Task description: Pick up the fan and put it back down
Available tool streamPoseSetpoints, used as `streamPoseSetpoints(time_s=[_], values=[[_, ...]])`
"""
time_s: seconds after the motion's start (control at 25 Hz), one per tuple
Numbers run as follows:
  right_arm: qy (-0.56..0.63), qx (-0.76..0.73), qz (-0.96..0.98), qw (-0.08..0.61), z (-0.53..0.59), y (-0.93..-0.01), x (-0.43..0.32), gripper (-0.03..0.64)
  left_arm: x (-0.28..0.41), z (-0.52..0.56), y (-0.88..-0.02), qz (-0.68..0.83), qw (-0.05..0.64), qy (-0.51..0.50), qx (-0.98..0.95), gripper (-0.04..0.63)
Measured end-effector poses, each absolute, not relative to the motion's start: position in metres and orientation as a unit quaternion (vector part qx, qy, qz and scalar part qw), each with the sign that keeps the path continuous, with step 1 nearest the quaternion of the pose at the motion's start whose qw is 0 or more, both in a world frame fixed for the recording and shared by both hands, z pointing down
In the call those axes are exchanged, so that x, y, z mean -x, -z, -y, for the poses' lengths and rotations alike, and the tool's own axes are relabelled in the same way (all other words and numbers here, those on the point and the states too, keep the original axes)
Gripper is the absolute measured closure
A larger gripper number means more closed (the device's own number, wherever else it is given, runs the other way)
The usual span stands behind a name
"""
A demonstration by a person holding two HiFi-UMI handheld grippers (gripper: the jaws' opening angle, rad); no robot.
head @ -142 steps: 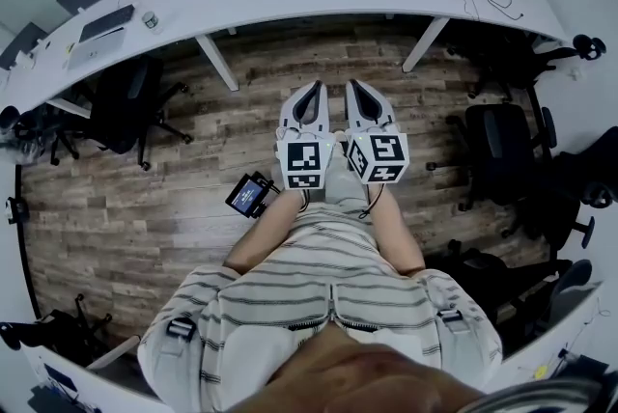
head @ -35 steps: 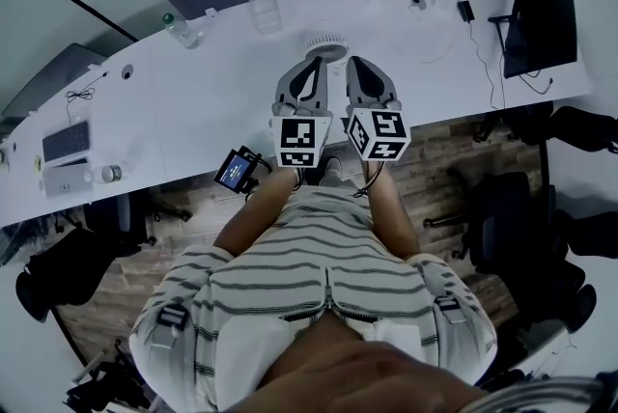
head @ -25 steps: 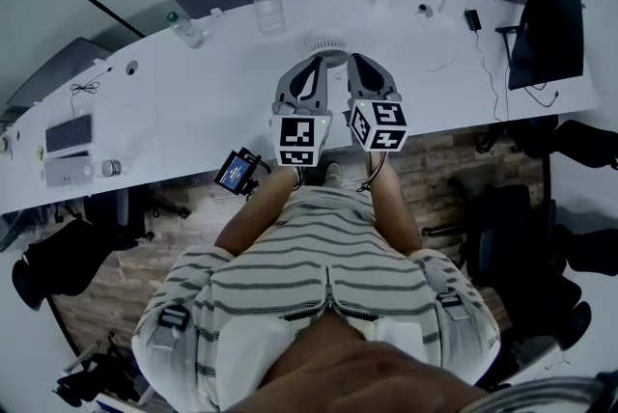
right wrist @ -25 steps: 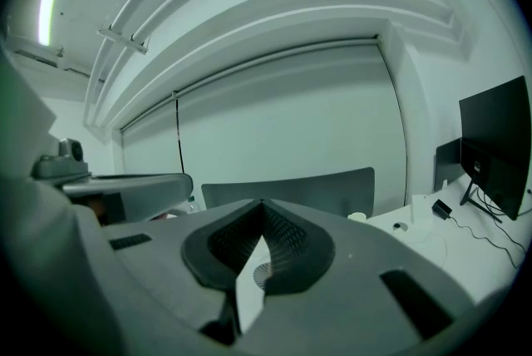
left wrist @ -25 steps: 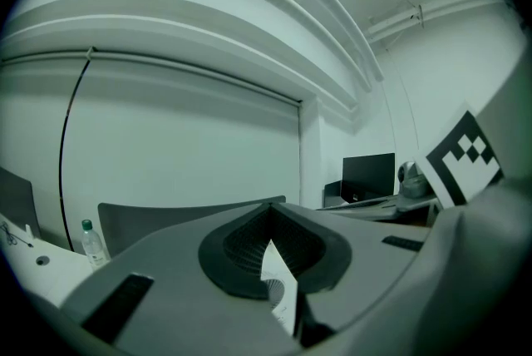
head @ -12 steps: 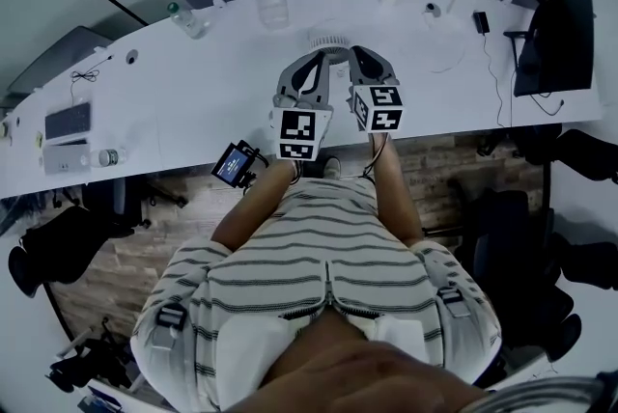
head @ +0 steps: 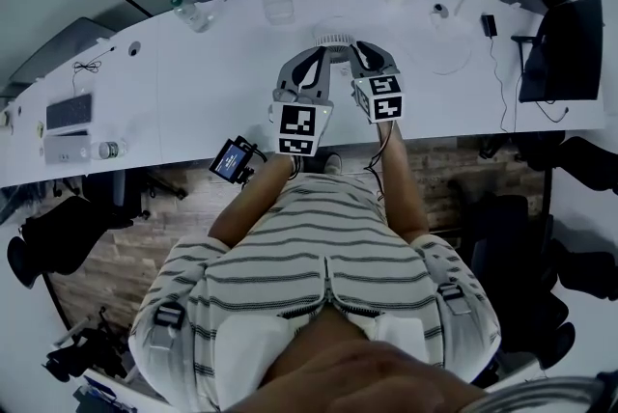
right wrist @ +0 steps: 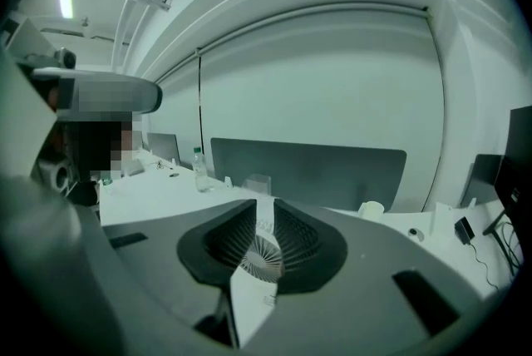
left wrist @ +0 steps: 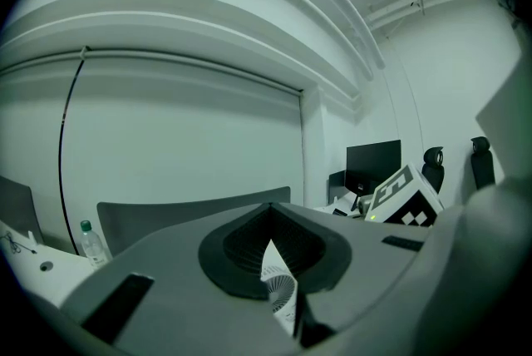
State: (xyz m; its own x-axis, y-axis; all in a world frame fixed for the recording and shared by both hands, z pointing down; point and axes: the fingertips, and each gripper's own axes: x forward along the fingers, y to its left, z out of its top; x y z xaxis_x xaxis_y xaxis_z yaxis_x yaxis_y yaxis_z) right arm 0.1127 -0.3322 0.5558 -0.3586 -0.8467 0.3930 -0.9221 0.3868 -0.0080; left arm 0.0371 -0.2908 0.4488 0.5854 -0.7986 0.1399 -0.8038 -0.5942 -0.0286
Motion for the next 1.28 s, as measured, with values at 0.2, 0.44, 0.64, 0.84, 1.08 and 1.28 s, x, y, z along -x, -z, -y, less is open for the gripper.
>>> streamPoseSetpoints(time_s=[0.2,0.44,0.64,0.84,1.08,1.28], values=[[-0.108,-0.497,0.836,0.207,0.341,-0.574,-0.103,0.526,-0.035,0.293,-0.451,0.451,0.022,-0.07,-0.89,0.588],[-0.038,-0.424,0.856,0.294,0.342,-0.594,-0.093,0.505,-0.037,0.291,-0.451,0.45,0.018,-0.073,-0.89,0.588],[0.015,-0.359,0.856,0.371,0.346,-0.615,-0.088,0.471,-0.035,0.288,-0.451,0.447,0.015,-0.078,-0.891,0.588],[0.023,-0.29,0.862,0.415,0.351,-0.634,-0.092,0.452,-0.035,0.284,-0.453,0.444,0.012,-0.083,-0.892,0.588],[0.05,-0.216,0.852,0.475,0.357,-0.652,-0.094,0.419,-0.03,0.284,-0.458,0.443,0.016,-0.093,-0.892,0.588],[0.064,-0.187,0.845,0.497,0.363,-0.655,-0.091,0.409,-0.029,0.282,-0.461,0.441,0.015,-0.098,-0.892,0.588]])
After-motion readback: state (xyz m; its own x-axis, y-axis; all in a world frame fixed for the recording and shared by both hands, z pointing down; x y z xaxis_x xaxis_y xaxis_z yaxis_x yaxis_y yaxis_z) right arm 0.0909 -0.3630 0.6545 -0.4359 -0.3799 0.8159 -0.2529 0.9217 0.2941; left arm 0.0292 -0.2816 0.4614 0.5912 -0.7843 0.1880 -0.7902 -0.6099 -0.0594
